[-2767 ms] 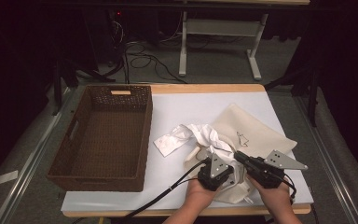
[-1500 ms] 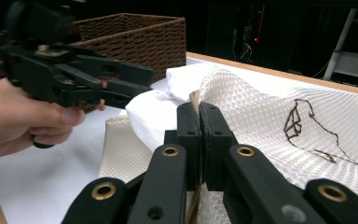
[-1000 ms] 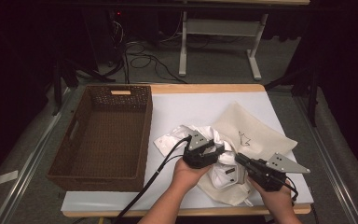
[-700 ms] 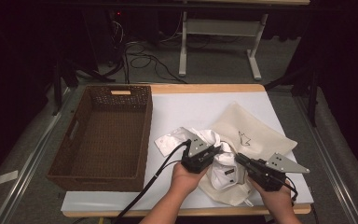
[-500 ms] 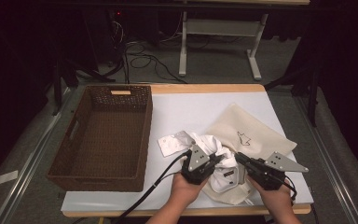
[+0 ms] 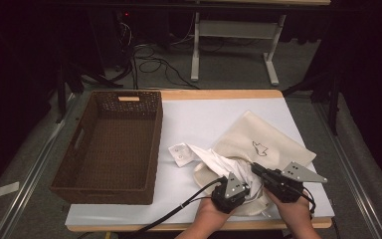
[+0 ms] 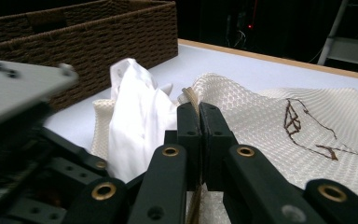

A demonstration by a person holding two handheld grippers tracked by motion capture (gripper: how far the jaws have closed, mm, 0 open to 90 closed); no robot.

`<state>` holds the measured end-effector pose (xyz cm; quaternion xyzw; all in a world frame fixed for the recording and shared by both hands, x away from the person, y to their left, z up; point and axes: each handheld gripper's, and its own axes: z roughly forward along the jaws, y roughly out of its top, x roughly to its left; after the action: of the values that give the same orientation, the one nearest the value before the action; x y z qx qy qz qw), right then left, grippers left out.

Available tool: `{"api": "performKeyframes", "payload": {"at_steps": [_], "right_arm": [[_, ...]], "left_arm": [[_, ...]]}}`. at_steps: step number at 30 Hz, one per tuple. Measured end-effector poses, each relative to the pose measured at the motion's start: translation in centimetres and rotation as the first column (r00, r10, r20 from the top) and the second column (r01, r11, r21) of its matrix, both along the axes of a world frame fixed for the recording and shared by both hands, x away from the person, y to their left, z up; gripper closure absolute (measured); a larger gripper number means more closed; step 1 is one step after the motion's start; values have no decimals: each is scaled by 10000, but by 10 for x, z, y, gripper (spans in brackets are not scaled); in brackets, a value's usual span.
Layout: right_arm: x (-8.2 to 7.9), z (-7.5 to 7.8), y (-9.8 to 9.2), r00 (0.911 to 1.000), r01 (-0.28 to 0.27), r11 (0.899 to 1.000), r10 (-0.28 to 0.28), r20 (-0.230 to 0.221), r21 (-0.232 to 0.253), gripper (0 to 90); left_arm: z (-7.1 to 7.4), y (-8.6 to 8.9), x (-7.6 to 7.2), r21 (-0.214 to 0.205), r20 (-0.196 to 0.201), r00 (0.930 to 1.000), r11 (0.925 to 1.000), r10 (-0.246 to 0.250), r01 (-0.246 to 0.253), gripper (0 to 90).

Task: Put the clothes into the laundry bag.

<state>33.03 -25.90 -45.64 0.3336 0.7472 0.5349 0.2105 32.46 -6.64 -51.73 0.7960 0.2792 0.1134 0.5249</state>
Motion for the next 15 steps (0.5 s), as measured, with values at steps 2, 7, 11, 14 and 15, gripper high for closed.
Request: {"api": "performKeyframes", "payload": {"at_steps": [2, 7, 11, 14, 15], "right_arm": [[-1, 0, 1, 10000, -54, 10000, 54, 18, -27, 892], [0, 0, 0, 10000, -15, 10000, 15, -15, -2, 893], [0, -2, -2, 9999, -17, 10000, 17, -99, 25, 892], [0, -2, -2, 10000, -45, 10000, 45, 4, -75, 892], [-1, -1, -1, 10000, -12, 10000, 12, -7, -85, 892]], "left_arm": [[0, -3, 4, 41, -78, 10000, 10000, 4, -3, 841], [3, -2, 2, -179, 118, 9999, 9998, -66, 68, 711], [11, 9, -4, -488, 86, 10000, 9988, 10, -6, 582], [19, 24, -12, -694, 240, 9997, 9976, 107, -90, 506], [21, 28, -13, -782, 271, 9995, 9969, 150, -128, 479]]}}
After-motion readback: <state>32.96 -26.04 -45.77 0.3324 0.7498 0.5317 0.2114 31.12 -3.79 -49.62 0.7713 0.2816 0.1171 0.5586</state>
